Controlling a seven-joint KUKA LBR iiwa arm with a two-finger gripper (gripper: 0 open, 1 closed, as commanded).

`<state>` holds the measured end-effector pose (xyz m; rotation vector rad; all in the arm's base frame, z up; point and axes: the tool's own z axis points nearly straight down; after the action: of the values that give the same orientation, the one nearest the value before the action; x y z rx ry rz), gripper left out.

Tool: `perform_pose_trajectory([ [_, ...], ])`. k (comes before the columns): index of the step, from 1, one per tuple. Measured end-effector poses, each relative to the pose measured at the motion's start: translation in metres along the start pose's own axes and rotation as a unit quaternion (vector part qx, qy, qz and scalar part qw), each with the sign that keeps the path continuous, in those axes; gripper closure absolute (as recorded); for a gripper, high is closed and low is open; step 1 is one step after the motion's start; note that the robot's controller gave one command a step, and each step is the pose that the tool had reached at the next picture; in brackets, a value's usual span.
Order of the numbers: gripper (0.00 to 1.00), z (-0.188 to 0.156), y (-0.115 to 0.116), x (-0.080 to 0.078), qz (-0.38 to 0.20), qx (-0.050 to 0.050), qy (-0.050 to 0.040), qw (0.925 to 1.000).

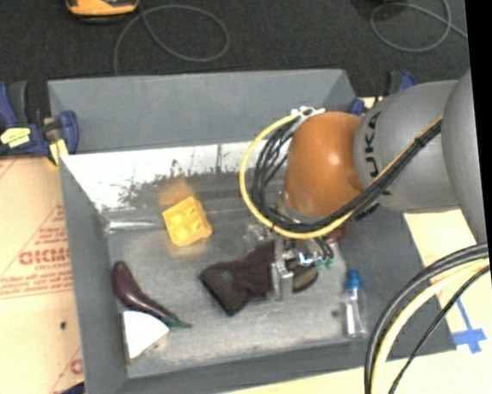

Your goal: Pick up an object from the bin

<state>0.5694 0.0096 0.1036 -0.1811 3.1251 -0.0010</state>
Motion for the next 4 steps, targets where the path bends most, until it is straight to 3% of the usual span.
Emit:
perform_pose_trajectory([
  [1,1.0,0.031,-0.016,0.0,0.149,-0.002,0.0039,0.9889],
  [3,1.0,0.027,-0.016,0.001,0.148,-0.002,0.004,0.989],
  [4,1.0,0.007,-0.016,0.003,0.148,-0.001,0.0067,0.989],
])
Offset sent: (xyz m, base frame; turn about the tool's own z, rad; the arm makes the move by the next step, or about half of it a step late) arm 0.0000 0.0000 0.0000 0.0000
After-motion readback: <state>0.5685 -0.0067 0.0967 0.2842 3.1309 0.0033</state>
